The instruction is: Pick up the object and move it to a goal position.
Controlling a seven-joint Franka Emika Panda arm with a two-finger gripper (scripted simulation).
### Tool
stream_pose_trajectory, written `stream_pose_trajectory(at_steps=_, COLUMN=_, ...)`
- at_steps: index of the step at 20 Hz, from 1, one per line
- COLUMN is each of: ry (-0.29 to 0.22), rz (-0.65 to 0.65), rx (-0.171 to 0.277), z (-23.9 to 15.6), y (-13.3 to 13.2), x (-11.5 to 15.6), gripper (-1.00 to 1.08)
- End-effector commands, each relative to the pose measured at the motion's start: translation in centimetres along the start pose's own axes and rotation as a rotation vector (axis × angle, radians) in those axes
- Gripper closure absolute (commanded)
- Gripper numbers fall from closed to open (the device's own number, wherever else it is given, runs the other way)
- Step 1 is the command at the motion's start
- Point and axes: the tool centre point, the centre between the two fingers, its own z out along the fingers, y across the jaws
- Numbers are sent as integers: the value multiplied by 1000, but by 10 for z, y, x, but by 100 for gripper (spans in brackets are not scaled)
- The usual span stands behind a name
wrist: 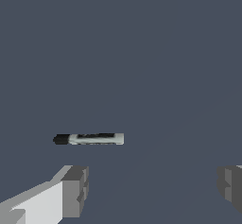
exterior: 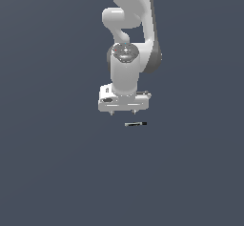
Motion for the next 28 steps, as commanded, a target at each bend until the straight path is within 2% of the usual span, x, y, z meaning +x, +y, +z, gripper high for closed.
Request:
stream_pose_trajectory(at_steps=1, ry=0, rz=0, rx=0, z=0, y=0, x=0, gripper=-92)
stream_pose_trajectory(at_steps=11, ry=-21, rz=40, rx=4, z=4, y=26, x=-4, gripper=-92)
stream_pose_trajectory(at_steps=19, ry=-20, rz=66, rx=4, z=6, y=23, x=-3, gripper=-92)
stream_pose_trajectory(at_steps=28, ry=-18, rz=189, rx=9, z=14, y=13, x=-3, gripper=-92)
